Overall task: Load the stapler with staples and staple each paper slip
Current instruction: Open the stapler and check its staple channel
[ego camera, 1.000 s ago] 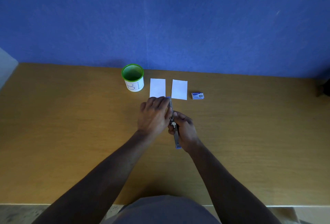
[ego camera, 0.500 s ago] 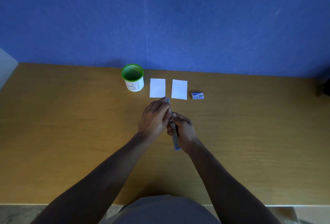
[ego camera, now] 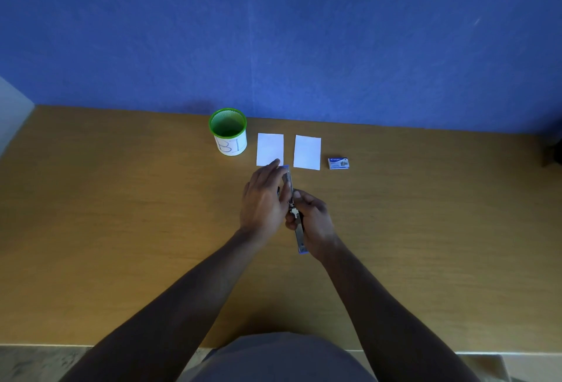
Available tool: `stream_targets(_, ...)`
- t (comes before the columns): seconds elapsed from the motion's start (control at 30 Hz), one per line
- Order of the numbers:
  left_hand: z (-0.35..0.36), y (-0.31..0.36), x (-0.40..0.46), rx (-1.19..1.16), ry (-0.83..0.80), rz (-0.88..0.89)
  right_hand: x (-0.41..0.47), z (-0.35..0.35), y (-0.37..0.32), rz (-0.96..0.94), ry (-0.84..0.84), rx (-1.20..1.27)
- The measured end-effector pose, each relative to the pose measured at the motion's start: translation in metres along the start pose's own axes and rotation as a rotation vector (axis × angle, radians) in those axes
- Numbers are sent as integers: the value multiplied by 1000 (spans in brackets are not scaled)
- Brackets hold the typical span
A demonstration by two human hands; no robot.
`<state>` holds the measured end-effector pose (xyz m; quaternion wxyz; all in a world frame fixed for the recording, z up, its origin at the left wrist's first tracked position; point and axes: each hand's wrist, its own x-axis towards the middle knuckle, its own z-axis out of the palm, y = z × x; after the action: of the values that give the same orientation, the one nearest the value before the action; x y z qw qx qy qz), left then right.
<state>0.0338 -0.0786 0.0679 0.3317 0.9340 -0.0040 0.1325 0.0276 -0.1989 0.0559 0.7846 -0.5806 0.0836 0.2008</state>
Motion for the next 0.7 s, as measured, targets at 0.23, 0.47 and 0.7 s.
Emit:
stream_targets(0.23, 5, 3, -1, -98, 55, 22, 2, 0, -2, 0, -12, 21)
stream_targets(0.47, -3, 2, 6, -115, 112, 2, 8, 1, 1, 3, -47, 84)
stream_targets(0.7, -20, -26, 11, 291, 132, 460, 7, -9, -3, 80, -31, 40)
